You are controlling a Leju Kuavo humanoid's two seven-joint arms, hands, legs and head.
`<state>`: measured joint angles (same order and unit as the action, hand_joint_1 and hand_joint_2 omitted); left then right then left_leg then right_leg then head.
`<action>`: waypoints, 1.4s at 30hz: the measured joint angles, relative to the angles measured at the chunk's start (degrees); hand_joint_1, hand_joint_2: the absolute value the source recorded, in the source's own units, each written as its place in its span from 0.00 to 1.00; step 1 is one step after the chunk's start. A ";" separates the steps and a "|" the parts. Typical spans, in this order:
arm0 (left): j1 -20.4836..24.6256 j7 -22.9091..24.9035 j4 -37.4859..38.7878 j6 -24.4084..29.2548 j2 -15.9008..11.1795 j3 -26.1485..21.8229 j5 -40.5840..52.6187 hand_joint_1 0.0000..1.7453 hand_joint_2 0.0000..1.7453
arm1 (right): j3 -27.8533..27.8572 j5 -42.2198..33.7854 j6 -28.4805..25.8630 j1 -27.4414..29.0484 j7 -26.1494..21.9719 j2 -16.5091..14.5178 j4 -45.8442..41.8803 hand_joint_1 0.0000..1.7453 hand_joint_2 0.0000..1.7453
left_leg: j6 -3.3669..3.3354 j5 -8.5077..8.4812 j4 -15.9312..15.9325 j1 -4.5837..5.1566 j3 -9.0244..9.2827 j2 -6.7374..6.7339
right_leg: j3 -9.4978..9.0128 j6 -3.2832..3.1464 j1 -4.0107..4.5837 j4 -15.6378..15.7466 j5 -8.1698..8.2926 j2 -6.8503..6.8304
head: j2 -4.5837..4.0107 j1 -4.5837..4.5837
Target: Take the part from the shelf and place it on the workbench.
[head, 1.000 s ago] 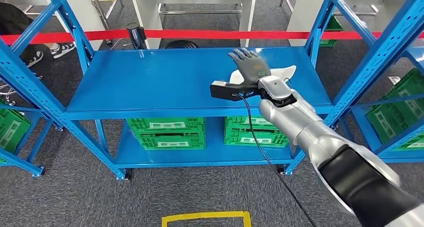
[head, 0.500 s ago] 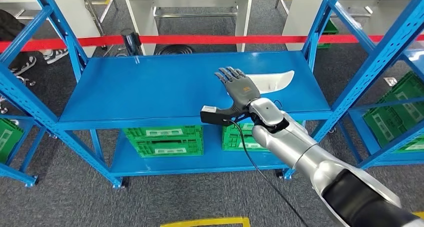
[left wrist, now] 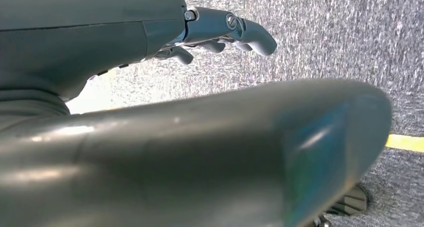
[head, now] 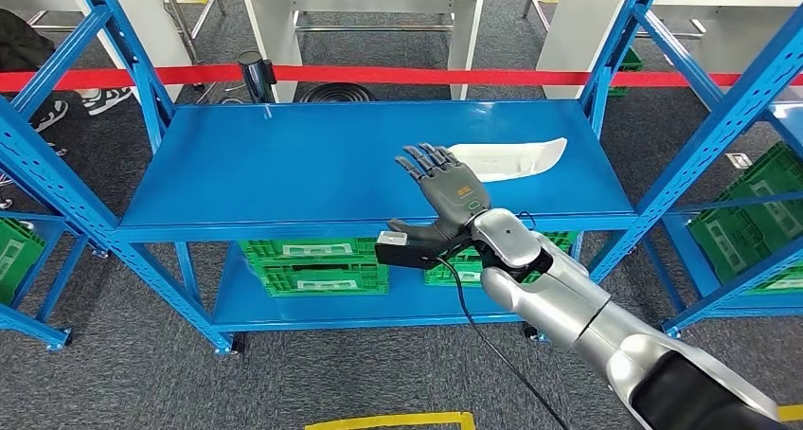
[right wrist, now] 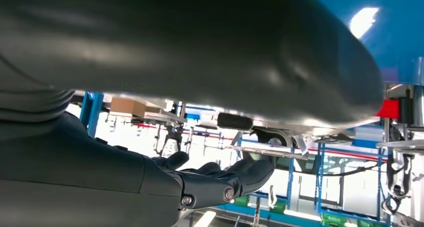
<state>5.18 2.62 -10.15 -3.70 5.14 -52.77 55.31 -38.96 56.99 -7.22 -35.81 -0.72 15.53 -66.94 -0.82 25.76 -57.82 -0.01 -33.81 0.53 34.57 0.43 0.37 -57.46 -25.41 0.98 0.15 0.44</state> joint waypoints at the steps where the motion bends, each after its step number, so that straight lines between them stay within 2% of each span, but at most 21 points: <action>1: 0.01 -0.08 -0.01 -0.01 0.03 -0.05 0.00 0.00 0.00 | 0.32 0.08 -0.09 0.14 0.08 0.29 -0.13 0.00 0.00 | -0.19 -0.19 0.43 -0.21 0.30 -0.10 | 0.58 0.20 0.01 -1.25 -0.78 -0.06 | 0.00 0.05; 4: 0.00 -0.15 -0.02 -0.01 0.05 -0.35 0.01 0.00 0.00 | 1.67 0.47 -0.33 0.91 0.13 1.11 -0.25 0.00 0.00 | -0.43 -0.23 0.87 -0.48 0.70 -0.31 | 5.64 0.84 -0.48 -11.41 -5.80 -0.25 | 0.00 0.21; 6: -0.10 -0.15 -0.02 -0.01 0.04 -0.56 0.02 0.00 0.00 | 2.51 0.63 -0.33 1.70 0.12 1.58 -0.25 0.00 0.00 | -0.14 0.04 0.66 -0.63 0.71 -0.36 | 8.36 1.23 -1.02 -16.44 -7.13 -0.43 | 0.00 0.21; 7: -0.14 -0.15 -0.01 -0.02 0.03 -0.60 0.03 0.00 0.00 | 2.87 0.65 -0.33 1.96 0.12 1.77 -0.25 0.00 0.00 | 0.13 0.24 0.46 -0.81 0.73 -0.36 | 8.00 1.41 -1.27 -15.58 -6.11 -0.55 | 0.00 0.21; 10: -0.17 -0.15 -0.06 -0.07 -0.12 -0.66 0.08 0.00 0.00 | 4.09 0.70 -0.31 2.15 0.14 2.15 -0.25 0.00 0.00 | 1.51 1.19 -0.59 -1.39 0.75 -0.33 | 2.53 1.92 -1.81 -4.73 -1.30 -0.88 | 0.00 0.27; 12: -0.16 -0.15 -0.12 -0.11 -0.31 -0.74 0.08 0.00 0.00 | 4.66 0.71 -0.28 2.20 0.14 2.28 -0.27 0.00 0.00 | 2.50 1.75 -0.95 -1.28 0.77 -0.25 | 0.69 1.18 -1.72 -1.46 -0.77 -0.70 | 0.00 0.32; 16: -0.12 -0.08 -0.10 -0.16 -0.29 -0.93 0.10 0.00 0.00 | 5.40 0.92 -0.27 2.46 0.20 2.51 -0.41 0.00 0.00 | 3.81 2.80 -1.81 -1.45 0.66 -0.30 | 0.23 -1.20 -1.63 -1.60 -1.21 -0.43 | 0.00 0.24; 19: -0.09 -0.05 -0.10 -0.16 -0.30 -0.97 0.15 0.00 0.00 | 6.06 1.27 -0.23 2.71 0.36 2.55 -0.49 0.00 0.00 | 4.08 6.78 -11.63 -1.40 -4.27 -0.41 | -0.51 -2.26 -1.51 -1.48 -1.71 -0.51 | 0.00 0.08; 21: -0.20 0.01 -0.10 -0.16 -0.31 -1.01 0.23 0.00 0.00 | 6.44 1.36 -0.17 3.14 0.48 2.56 -0.49 0.00 0.00 | 3.91 7.77 -17.41 -1.25 -8.01 -0.40 | -1.09 -2.62 -1.19 -1.49 -2.24 -0.48 | 0.00 0.06; 22: -0.23 0.04 -0.10 -0.16 -0.31 -1.02 0.26 0.00 0.00 | 6.64 1.42 -0.15 3.33 0.52 2.56 -0.49 0.00 0.00 | 3.68 6.60 -17.37 -1.15 -8.56 -0.39 | -1.52 -2.69 -1.03 -1.50 -2.57 -0.42 | 0.00 0.06; 24: -0.22 0.05 -0.12 -0.16 -0.36 -1.02 0.34 0.00 0.00 | 7.06 1.57 -0.17 3.51 0.47 2.56 -0.49 0.00 0.00 | 2.92 1.67 -10.93 -0.82 -6.49 -0.36 | -2.57 -2.66 -0.83 -1.49 -3.37 -0.33 | 0.00 0.06; 26: -0.13 0.04 -0.12 -0.16 -0.48 -1.02 0.48 0.00 0.00 | 7.44 1.68 -0.22 3.49 0.34 2.59 -0.44 0.00 0.00 | 2.21 -1.24 -4.04 -0.40 -3.46 -0.31 | -3.21 -2.30 -0.57 -1.56 -4.14 -0.23 | 0.00 0.04; 27: -0.08 0.04 -0.11 -0.16 -0.54 -1.02 0.56 0.00 0.00 | 7.65 1.69 -0.24 3.56 0.29 2.64 -0.42 0.00 0.00 | 1.99 -1.44 -2.30 -0.25 -2.68 -0.28 | -3.27 -2.04 -0.51 -1.55 -4.37 -0.17 | 0.00 0.03; 31: 0.11 0.02 -0.13 -0.16 -0.55 -1.05 0.80 0.00 0.00 | 8.49 1.69 -0.41 3.94 0.24 2.93 -0.43 0.00 0.00 | 1.00 -0.62 -0.98 -0.36 -1.71 -0.28 | -3.26 -0.66 -0.57 -1.94 -5.14 -0.25 | 0.00 0.01; 33: 0.21 0.01 -0.13 -0.17 -0.52 -1.07 0.97 0.00 0.00 | 8.91 1.67 -0.51 4.10 0.28 3.13 -0.43 0.00 0.00 | 0.37 -0.34 -0.49 -0.56 -0.93 -0.30 | -0.85 -0.05 -0.71 -6.67 -7.12 -0.48 | 0.00 0.06; 35: 0.28 0.06 -0.13 -0.18 -0.51 -1.07 1.20 0.00 0.00 | 9.26 1.66 -0.55 4.75 0.36 3.23 -0.42 0.00 0.00 | 0.08 0.21 -0.47 -0.55 -0.39 -0.30 | 4.03 0.32 -0.81 -14.46 -9.51 -0.55 | 0.00 0.05; 36: 0.28 0.11 -0.13 -0.19 -0.52 -1.07 1.29 0.00 0.00 | 9.43 1.68 -0.57 5.26 0.37 3.25 -0.42 0.00 0.00 | 0.06 0.54 -0.49 -0.55 -0.08 -0.29 | 6.05 0.42 -0.87 -17.00 -9.64 -0.57 | 0.00 0.05; 37: 0.29 0.16 -0.13 -0.19 -0.52 -1.07 1.37 0.00 0.00 | 9.61 1.72 -0.59 5.74 0.36 3.26 -0.42 0.00 0.00 | 0.11 0.91 -0.53 -0.55 0.34 -0.26 | 7.13 0.47 -0.94 -17.51 -8.54 -0.61 | 0.00 0.04; 38: 0.30 0.21 -0.13 -0.19 -0.52 -1.07 1.47 0.00 0.00 | 9.81 1.76 -0.61 6.05 0.35 3.27 -0.42 0.00 0.00 | 0.21 1.31 -0.58 -0.56 0.82 -0.24 | 6.92 0.46 -0.99 -15.53 -6.31 -0.66 | 0.00 0.05; 40: 0.37 0.26 -0.12 -0.24 -0.51 -1.07 1.63 0.00 0.00 | 10.20 1.80 -0.66 6.28 0.32 3.28 -0.42 0.00 0.00 | 0.58 2.22 -0.74 -0.53 1.76 -0.24 | 4.24 0.20 -1.02 -7.85 -1.22 -0.84 | 0.00 0.03; 42: 0.60 0.28 -0.12 -0.31 -0.52 -1.07 1.69 0.00 0.00 | 10.52 1.80 -0.71 6.34 0.30 3.29 -0.42 0.00 0.00 | 1.16 2.94 -0.91 -0.37 2.24 -0.21 | 1.96 -0.29 -0.78 -2.52 0.52 -0.93 | 0.00 -0.01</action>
<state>5.78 2.90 -10.27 -4.01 4.62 -53.83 57.00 -28.44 58.80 -7.93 -29.48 -0.42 18.82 -67.36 0.35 28.70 -58.73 -0.38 -31.58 0.32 36.53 0.14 -0.42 -59.98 -24.89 0.05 0.15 0.43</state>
